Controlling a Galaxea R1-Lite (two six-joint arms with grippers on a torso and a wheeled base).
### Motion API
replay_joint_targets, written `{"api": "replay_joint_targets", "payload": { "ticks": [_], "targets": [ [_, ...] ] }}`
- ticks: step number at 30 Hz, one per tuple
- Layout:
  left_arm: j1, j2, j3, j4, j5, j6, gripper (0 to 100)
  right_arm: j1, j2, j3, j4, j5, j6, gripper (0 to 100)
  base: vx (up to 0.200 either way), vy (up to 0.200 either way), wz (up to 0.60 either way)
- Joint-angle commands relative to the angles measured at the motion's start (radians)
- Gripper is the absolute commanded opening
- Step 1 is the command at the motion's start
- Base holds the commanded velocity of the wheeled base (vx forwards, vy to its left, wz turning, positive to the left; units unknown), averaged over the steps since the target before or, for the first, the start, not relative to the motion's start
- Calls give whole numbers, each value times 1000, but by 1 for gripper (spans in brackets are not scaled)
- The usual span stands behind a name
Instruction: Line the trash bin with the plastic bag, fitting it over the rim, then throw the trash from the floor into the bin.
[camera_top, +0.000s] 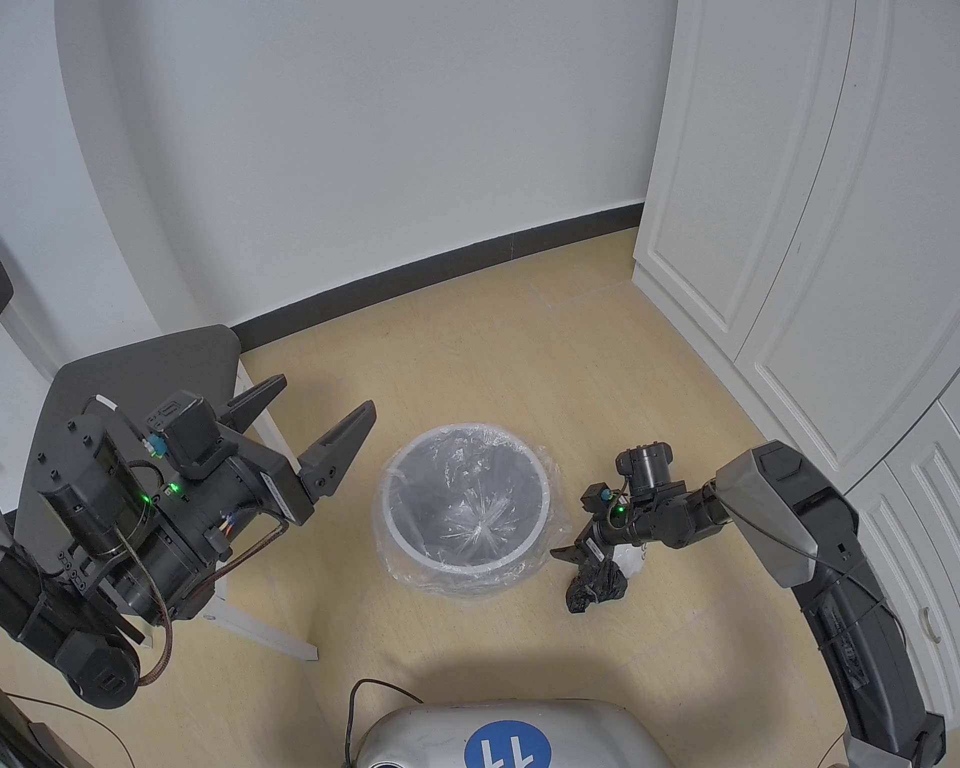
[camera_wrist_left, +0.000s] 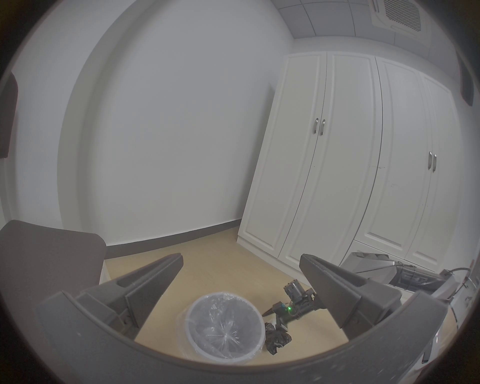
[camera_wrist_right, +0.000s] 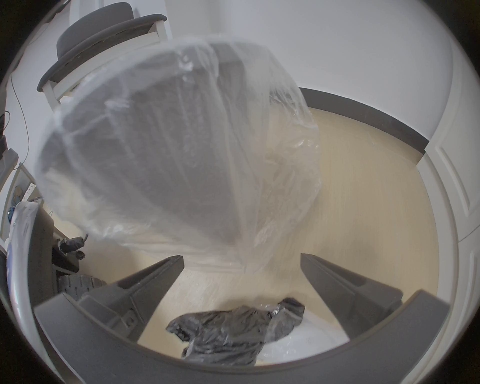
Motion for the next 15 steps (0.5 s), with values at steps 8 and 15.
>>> {"api": "replay_joint_targets", "payload": {
  "ticks": [8, 15],
  "targets": [
    [0, -90, 30, 0, 0, 3, 100, -29, -510, 727, -228, -12, -2, 100, 0, 0, 0],
    [-3, -131, 49, -2, -3, 14, 100, -39, -720, 1014, -434, -77, 25, 100, 0, 0, 0]
  ]
}}
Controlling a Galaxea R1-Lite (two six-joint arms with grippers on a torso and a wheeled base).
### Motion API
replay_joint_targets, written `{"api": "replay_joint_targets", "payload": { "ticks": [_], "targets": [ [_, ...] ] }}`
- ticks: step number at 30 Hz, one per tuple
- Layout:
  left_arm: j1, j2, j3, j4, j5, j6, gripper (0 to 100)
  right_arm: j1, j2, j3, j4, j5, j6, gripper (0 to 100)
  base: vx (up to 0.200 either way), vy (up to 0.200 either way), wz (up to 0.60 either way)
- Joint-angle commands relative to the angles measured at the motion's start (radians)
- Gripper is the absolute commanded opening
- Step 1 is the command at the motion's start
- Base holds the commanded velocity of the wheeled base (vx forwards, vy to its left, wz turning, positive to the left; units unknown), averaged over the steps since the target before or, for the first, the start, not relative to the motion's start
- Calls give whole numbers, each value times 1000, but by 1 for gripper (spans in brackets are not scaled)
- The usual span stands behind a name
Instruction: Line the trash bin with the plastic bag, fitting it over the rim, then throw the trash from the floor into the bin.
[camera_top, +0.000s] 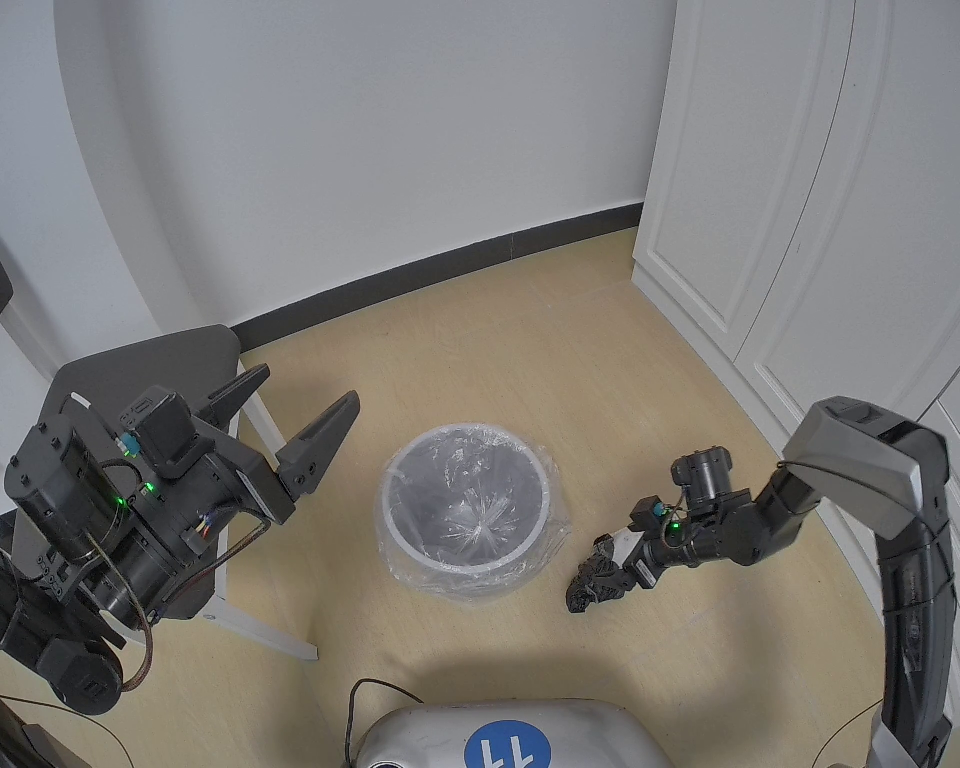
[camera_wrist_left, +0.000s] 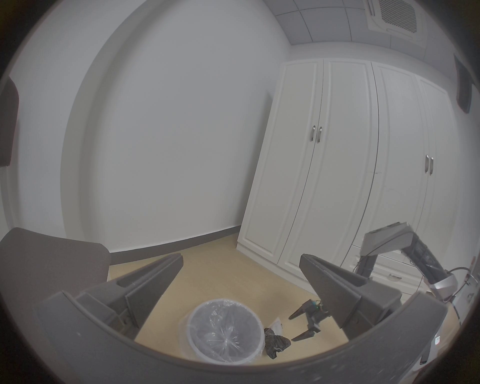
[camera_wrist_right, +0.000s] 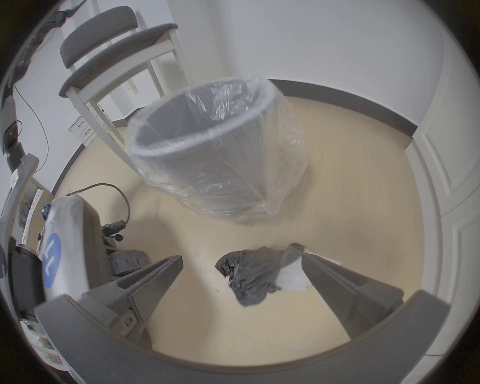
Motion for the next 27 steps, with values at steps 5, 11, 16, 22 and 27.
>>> {"api": "replay_joint_targets", "payload": {
  "ticks": [5, 11, 16, 22, 27],
  "targets": [
    [0, -74, 25, 0, 3, 19, 100, 12, -383, 451, -423, -244, 174, 100, 0, 0, 0],
    [0, -79, 34, -2, 3, 47, 100, 52, -383, 545, -696, -301, 390, 100, 0, 0, 0],
    [2, -49, 28, -2, 3, 59, 100, 134, -358, 573, -794, -451, 594, 100, 0, 0, 0],
    [23, 7, -4, -3, 5, 73, 100, 194, -285, 514, -882, -618, 704, 100, 0, 0, 0],
    [23, 20, -10, -3, 5, 96, 100, 188, -277, 470, -873, -660, 703, 100, 0, 0, 0]
  ]
}}
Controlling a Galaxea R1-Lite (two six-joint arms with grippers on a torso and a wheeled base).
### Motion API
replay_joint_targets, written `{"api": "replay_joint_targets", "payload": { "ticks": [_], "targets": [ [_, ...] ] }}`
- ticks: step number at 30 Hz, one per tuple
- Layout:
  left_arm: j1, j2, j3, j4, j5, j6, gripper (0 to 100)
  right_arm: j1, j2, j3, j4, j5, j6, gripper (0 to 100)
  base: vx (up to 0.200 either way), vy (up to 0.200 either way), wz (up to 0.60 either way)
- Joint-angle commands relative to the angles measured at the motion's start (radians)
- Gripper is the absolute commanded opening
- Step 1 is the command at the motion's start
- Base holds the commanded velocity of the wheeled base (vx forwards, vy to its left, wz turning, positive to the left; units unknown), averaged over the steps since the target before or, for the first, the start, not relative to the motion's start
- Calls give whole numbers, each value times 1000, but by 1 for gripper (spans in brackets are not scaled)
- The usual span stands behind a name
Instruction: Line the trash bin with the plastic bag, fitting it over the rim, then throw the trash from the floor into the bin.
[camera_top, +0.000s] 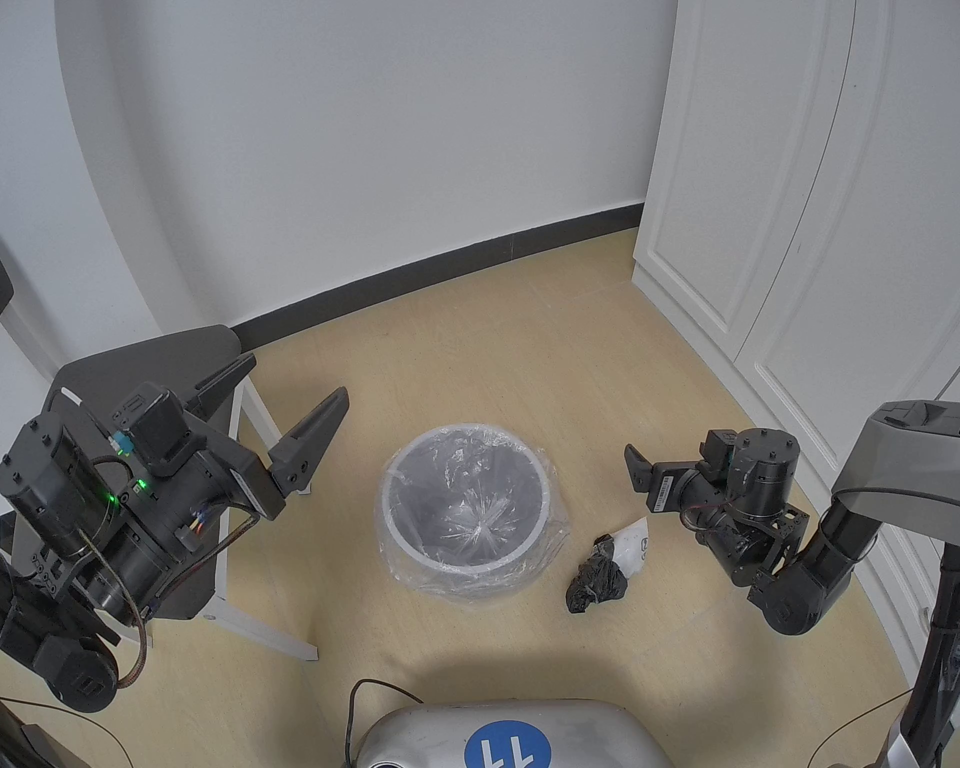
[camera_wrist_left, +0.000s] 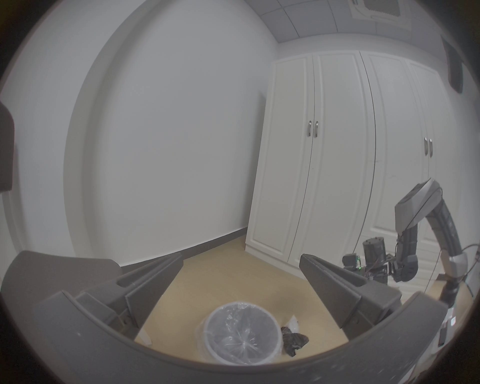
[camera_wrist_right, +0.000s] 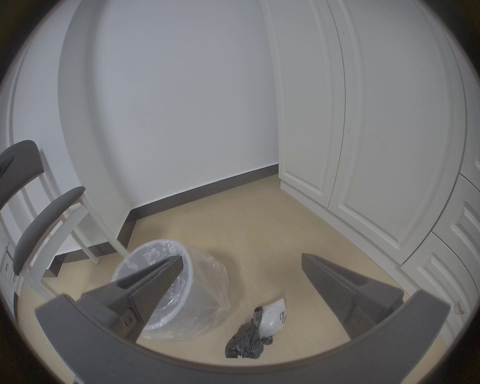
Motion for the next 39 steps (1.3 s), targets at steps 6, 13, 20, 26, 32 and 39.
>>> {"api": "replay_joint_targets", "payload": {
  "ticks": [6, 13, 20, 26, 32, 39],
  "targets": [
    [5, 31, 19, -2, 2, 69, 100, 10, 47, -51, -1, -12, -1, 100, 0, 0, 0],
    [5, 34, 42, -1, 2, 64, 100, -1, 54, -60, -1, -12, -1, 100, 0, 0, 0],
    [20, 35, 33, -2, 2, 58, 100, -4, 56, -58, 2, -12, -1, 100, -114, 0, 0],
    [45, 43, 25, -1, 2, 58, 100, -11, 56, -54, 22, -12, -1, 100, -67, 0, 0],
    [45, 46, 28, -1, 0, 62, 100, -27, 76, -54, 46, -12, -3, 100, 0, 0, 0],
    [46, 51, 27, -1, 2, 62, 100, -96, 182, -110, 95, -4, -4, 100, 0, 0, 0]
  ]
}}
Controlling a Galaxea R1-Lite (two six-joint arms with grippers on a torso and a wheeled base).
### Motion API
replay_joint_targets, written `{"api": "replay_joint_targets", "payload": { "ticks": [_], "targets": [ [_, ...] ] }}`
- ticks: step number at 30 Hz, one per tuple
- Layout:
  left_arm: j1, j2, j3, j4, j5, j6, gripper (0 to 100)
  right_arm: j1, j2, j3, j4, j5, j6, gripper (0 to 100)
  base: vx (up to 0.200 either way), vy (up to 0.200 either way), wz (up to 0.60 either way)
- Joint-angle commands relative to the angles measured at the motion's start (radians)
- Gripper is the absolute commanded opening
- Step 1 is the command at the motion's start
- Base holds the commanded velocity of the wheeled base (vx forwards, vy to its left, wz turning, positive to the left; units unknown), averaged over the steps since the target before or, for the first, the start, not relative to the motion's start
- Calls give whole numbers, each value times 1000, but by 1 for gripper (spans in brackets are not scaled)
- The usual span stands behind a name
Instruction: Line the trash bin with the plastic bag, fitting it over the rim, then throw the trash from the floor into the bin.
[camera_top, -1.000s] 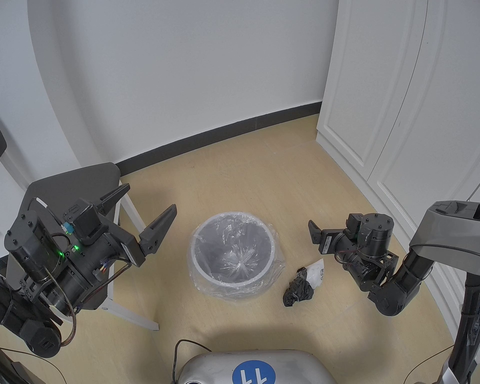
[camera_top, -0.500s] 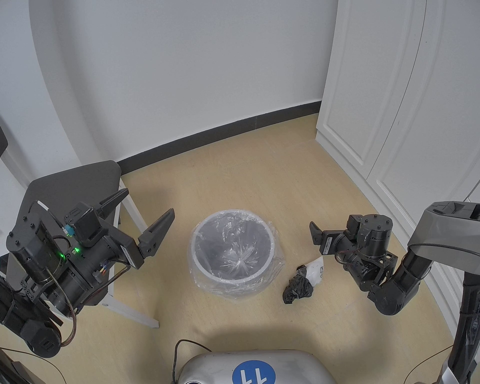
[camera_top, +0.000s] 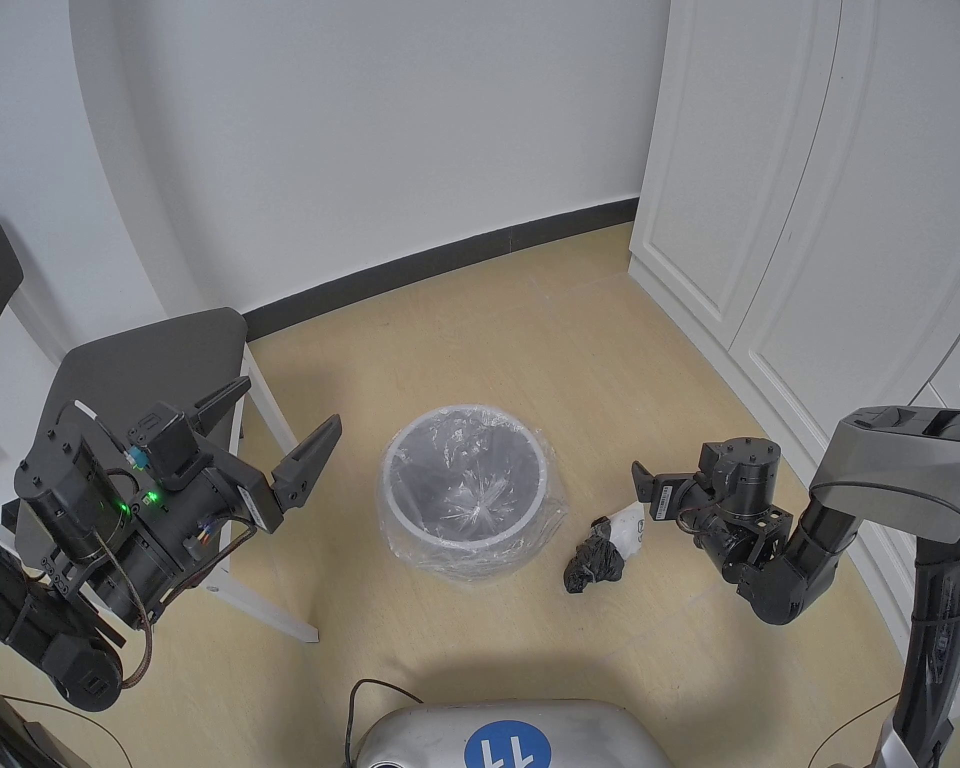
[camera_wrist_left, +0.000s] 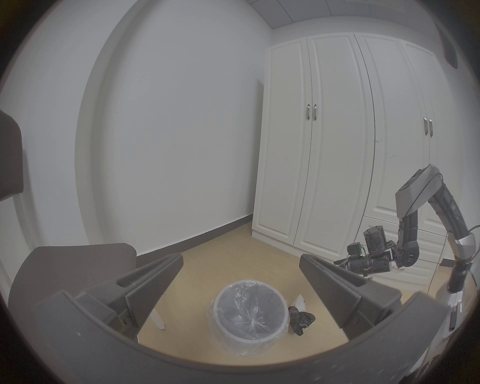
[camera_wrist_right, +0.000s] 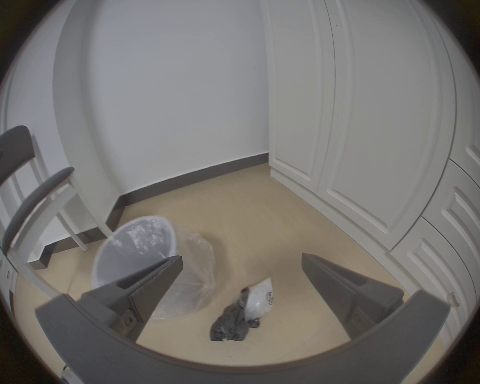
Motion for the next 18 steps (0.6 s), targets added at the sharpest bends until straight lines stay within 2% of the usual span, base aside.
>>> {"api": "replay_joint_targets", "payload": {
  "ticks": [1, 5, 7, 8, 11, 18],
  "targets": [
    [3, 9, -4, -1, 0, 0, 100, -48, 90, -57, 74, 2, -1, 100, 0, 0, 0],
    [17, 23, -7, -1, -1, 0, 100, -63, 148, -140, 200, 6, 43, 100, 0, 0, 0],
    [29, 37, -8, -1, -1, 2, 100, -63, 205, -220, 290, 6, 124, 100, 0, 0, 0],
    [31, 37, -8, -1, -1, 2, 100, -63, 208, -225, 297, 6, 129, 100, 0, 0, 0],
    [35, 49, -11, -1, -1, 5, 100, -63, 275, -358, 494, 12, 253, 100, 0, 0, 0],
    [35, 58, -10, -2, -1, 6, 100, -62, 335, -599, 833, 50, 476, 100, 0, 0, 0]
  ]
}}
